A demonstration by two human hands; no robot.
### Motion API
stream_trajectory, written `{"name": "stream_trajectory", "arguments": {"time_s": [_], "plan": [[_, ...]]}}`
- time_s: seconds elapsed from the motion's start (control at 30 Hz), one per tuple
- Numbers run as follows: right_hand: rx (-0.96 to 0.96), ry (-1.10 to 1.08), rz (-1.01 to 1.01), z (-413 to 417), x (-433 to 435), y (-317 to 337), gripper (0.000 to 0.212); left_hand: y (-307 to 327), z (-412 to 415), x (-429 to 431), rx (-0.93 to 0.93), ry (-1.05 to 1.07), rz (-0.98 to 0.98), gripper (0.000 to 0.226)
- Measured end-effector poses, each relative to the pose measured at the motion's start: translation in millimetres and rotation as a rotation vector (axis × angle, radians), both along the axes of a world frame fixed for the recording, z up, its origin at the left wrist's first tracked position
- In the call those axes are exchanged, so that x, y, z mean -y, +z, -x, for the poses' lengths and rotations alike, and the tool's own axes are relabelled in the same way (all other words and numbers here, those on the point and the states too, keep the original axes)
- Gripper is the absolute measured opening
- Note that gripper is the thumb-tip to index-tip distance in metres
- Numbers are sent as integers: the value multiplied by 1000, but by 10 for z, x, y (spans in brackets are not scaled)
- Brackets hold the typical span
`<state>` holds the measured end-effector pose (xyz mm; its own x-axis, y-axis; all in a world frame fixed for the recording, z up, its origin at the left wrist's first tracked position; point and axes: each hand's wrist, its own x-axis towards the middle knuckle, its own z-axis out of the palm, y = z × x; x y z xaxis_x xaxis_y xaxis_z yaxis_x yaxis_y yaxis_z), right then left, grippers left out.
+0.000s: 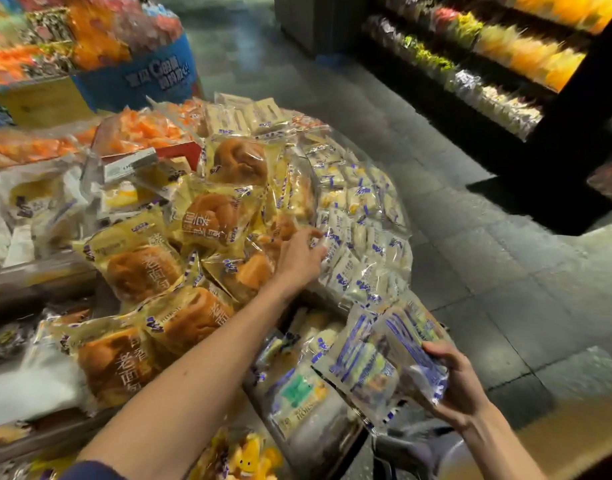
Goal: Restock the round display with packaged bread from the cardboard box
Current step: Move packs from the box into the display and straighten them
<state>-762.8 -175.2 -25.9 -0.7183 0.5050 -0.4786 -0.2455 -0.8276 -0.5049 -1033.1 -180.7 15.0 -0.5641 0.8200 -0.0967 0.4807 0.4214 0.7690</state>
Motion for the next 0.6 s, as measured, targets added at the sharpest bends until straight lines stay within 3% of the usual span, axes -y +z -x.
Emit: {"name": "stream_trajectory", "arguments": {"time_s": [0.13,0.2,0.37,0.47,0.6], "plan": [[-17,-34,27,-56,-248,-66,127,-326,-79,-452,-43,-12,8,18],[15,-50,40,-67,-337,-106,127,-480,-133,-541,-152,-43,25,15],[54,-18,71,-59,-459,-164,126,-779,-160,-495,-746,-175,144,11],[39,-15,74,-52,-483,-188,127,-869,-182,-474,-927,-245,85,29],[28,3,72,-6,-516,-159,130,-907,-183,-510,-989,-229,83,43]]}}
